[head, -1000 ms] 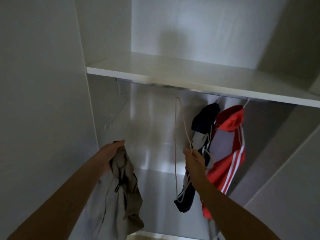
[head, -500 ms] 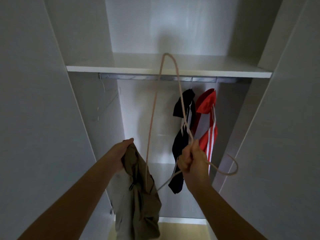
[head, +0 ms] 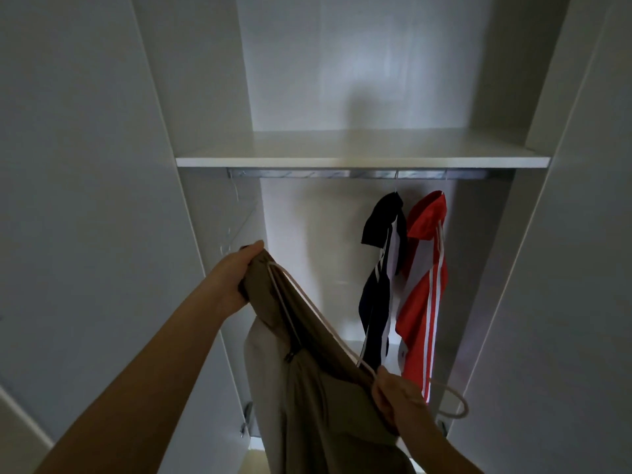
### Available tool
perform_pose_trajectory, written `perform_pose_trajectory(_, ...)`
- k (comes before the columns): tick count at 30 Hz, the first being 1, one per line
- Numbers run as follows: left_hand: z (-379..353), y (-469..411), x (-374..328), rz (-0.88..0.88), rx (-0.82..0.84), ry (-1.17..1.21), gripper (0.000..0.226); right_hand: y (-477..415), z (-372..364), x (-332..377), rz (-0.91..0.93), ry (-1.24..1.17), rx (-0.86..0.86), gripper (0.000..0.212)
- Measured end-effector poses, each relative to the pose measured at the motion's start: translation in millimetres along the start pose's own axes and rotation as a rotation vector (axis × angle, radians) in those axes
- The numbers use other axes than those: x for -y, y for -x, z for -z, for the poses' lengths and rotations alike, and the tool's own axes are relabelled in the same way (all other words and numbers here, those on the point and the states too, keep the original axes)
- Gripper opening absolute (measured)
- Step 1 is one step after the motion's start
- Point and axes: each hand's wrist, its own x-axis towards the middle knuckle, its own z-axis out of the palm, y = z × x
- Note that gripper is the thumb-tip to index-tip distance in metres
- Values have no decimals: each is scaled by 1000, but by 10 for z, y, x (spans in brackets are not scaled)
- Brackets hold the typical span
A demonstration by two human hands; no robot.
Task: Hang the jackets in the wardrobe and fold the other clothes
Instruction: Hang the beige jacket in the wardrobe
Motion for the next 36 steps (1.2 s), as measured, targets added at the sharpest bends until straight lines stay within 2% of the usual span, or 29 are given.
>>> perform_pose_trajectory(3, 23, 26, 20, -104, -19, -190, 25, 26, 151, -29, -58, 135, 37, 53)
perform_pose_trajectory(7, -154, 124, 102, -299, 56, -661, 24, 27, 141, -59, -195, 395, 70, 49)
perform_pose_trajectory(10, -399, 206, 225, -335, 141, -756, 31, -156, -6, 234, -255, 401, 122, 33)
perform_pose_trajectory(12, -457, 212, 288, -336, 141, -747, 30, -314, -61, 588, -176, 395, 166, 23)
perform_pose_trajectory(14, -361, 162, 290, -262, 147, -779, 25, -452, -48, 964, -37, 385, 159, 13)
perform_pose_trajectory(17, -57, 42, 296, 13, 191, -762, 31, -581, -15, 1338, 122, 215, 139, 15)
perform_pose_trajectory(18, 29, -32, 323, 51, 169, -736, 30, -630, -13, 1402, 168, 181, 138, 16)
perform_pose_trajectory(20, 146, -232, 423, -92, 20, -850, 31, -765, -56, 1460, 230, 189, 148, 19)
perform_pose_trajectory(22, 177, -443, 525, -454, -121, -1183, 49, -969, -146, 1501, 262, 213, 164, 22)
perform_pose_trajectory(23, 165, -551, 573, -651, -103, -1315, 54, -1089, -191, 1516, 265, 218, 171, 23)
perform_pose_trajectory(25, 151, -876, 632, -899, -71, -1477, 38, -1373, -260, 1526, 248, 214, 181, 23)
perform_pose_trajectory(26, 151, -1068, 648, -916, -92, -1549, 27, -1517, -276, 1511, 228, 227, 181, 23)
perform_pose_trajectory(29, 127, -1665, 646, -737, -55, -1782, 13, -2046, -263, 1412, 142, 352, 139, 22)
perform_pose_trajectory(32, 93, -2267, 672, -771, 55, -1833, 13, -2561, -221, 1284, 31, 497, 75, 34)
perform_pose_trajectory(36, -23, -3030, 755, -882, 134, -1824, 14, -3194, -207, 1116, 37, 561, -17, 44)
